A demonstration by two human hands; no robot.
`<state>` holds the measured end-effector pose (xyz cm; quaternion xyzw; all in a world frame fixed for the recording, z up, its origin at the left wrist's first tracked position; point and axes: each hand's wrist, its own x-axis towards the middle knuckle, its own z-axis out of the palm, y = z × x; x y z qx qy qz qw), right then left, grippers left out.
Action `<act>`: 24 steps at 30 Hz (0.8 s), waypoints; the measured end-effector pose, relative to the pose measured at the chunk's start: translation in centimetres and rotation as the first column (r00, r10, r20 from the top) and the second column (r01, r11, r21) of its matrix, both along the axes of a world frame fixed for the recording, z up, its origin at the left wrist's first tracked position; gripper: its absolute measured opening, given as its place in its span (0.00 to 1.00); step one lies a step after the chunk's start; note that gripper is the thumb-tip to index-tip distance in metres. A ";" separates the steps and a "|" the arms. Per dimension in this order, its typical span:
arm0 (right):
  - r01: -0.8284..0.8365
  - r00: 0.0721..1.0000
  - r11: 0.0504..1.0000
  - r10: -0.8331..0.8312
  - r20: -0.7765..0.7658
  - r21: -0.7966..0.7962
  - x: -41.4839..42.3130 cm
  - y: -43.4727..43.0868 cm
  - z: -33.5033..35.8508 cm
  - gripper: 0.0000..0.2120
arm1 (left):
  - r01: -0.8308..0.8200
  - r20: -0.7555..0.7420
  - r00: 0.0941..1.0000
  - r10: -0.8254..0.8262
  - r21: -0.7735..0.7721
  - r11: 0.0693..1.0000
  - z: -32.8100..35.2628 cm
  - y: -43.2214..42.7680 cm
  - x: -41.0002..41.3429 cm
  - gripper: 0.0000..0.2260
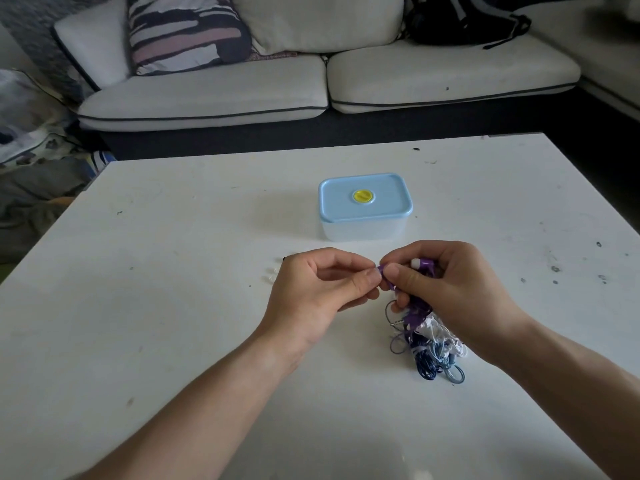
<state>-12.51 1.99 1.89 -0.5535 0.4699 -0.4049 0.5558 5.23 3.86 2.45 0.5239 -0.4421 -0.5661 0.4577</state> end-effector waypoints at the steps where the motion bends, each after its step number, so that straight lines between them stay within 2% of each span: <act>1: -0.002 1.000 1.000 0.002 0.000 0.000 0.0 0.0 0.0 0.05 | -0.006 0.002 1.000 0.006 -0.011 1.000 -0.1 0.0 0.0 0.06; 10: -0.037 0.998 0.996 0.032 0.061 0.085 -0.3 -0.3 -0.6 0.06 | -0.009 -0.045 0.999 0.008 -0.031 0.999 -0.5 0.1 -0.3 0.03; 20: -0.087 0.990 0.993 0.077 0.118 0.082 -0.5 -0.7 -0.4 0.04 | 0.049 -0.054 0.997 -0.049 -0.007 0.999 -0.6 -0.2 0.0 0.08; 24: -0.134 0.983 0.985 0.119 0.141 0.107 -0.5 -0.6 -0.4 0.07 | 0.071 -0.070 0.995 -0.070 0.023 0.997 -0.6 -0.4 0.2 0.12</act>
